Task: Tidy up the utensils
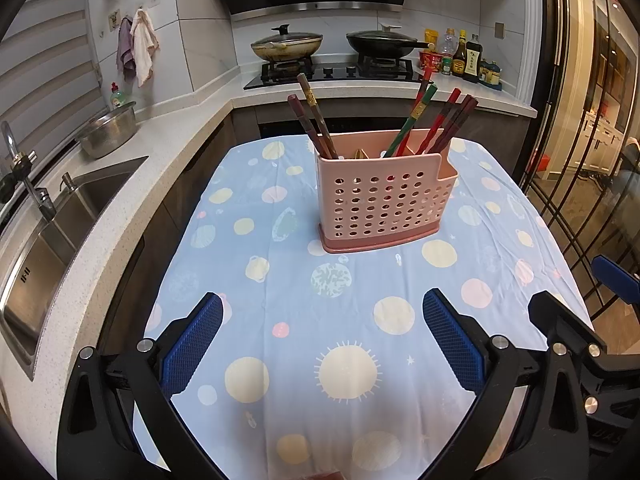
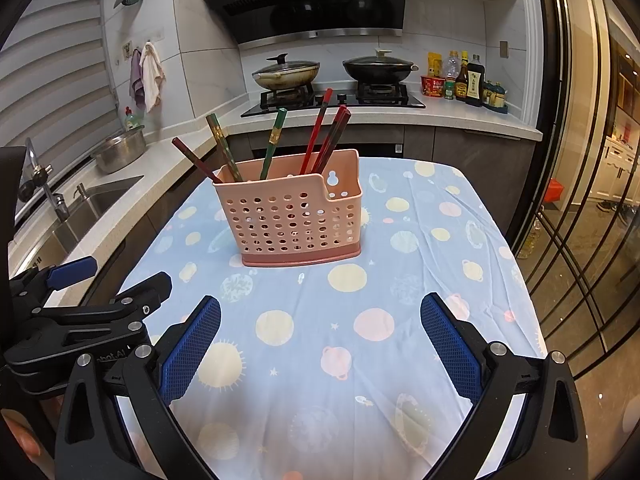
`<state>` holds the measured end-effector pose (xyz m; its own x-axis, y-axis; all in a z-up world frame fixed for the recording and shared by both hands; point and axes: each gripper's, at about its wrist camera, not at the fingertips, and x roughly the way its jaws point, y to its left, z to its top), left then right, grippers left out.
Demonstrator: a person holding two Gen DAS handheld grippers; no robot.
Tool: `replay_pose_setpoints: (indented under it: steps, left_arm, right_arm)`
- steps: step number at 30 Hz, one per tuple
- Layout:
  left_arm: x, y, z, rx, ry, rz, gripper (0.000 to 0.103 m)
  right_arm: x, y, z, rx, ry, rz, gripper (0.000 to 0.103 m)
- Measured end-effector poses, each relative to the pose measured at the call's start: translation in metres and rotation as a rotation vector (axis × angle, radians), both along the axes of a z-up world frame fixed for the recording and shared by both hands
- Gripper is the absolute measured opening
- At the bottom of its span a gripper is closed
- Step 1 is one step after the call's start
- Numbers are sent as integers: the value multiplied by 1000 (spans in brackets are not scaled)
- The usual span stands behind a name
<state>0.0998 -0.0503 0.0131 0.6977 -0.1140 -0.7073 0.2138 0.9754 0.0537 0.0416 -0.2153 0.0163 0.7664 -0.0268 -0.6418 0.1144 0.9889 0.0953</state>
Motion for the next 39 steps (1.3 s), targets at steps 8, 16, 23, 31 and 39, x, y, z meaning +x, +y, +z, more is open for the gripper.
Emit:
replay_pose_setpoints:
  steps: [8, 16, 23, 31, 39]
  left_arm:
    - [0, 1, -1, -3, -1, 6, 96]
    - [1, 3, -2, -9, 4, 14, 96]
    - [1, 3, -1, -3, 5, 14, 96]
    - [1, 3, -2, 1, 2, 12, 96]
    - [1, 2, -2, 16, -3, 20, 96]
  right_arm:
    - [0, 0, 0, 0, 0, 0, 96]
    - [0, 1, -1, -4, 4, 2, 96]
    - [0, 1, -1, -5, 7, -1, 96]
    - [1, -1, -2, -8, 6, -1, 96]
    - [1, -1, -2, -10, 9, -6, 96]
